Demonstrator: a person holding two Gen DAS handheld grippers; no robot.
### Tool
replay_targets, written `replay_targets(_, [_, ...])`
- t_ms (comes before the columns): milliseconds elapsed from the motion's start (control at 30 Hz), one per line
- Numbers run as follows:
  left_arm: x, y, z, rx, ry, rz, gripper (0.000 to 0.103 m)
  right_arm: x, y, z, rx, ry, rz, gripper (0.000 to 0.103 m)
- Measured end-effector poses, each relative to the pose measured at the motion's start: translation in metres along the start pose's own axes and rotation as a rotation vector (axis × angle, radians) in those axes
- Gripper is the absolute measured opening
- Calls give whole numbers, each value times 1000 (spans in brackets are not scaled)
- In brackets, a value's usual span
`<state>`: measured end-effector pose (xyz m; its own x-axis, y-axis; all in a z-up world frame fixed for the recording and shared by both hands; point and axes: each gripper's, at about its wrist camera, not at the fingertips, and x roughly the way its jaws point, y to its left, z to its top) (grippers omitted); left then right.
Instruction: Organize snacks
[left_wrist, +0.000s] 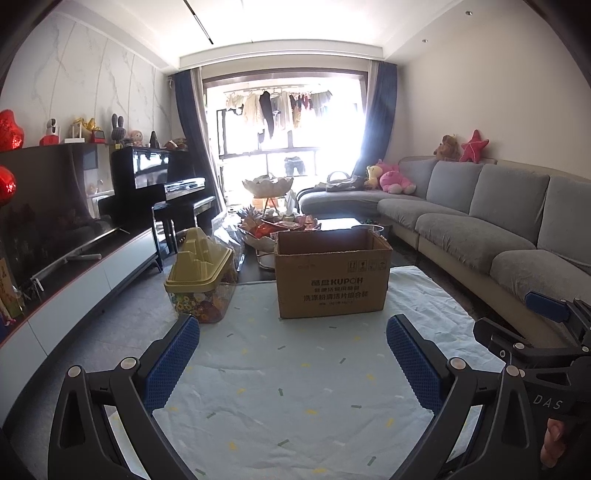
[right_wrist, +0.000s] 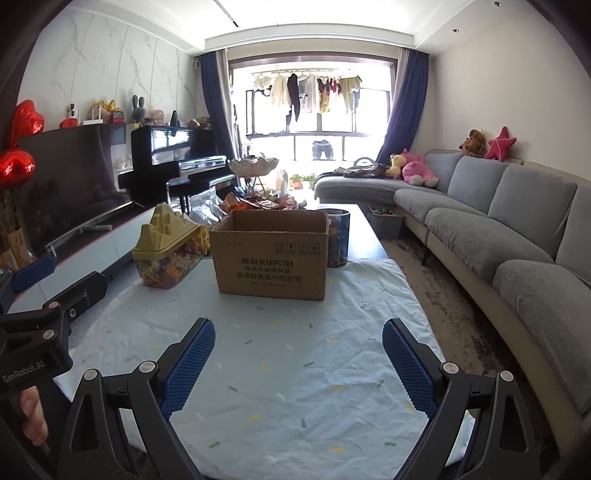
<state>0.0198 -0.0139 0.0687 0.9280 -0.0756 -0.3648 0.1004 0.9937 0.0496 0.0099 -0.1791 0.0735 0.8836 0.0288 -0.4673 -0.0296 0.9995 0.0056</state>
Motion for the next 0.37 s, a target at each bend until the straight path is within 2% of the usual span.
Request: replay_targets(367, [6,3,-1,-11,17,-4,103,4,1,-1,0,5,-1,93])
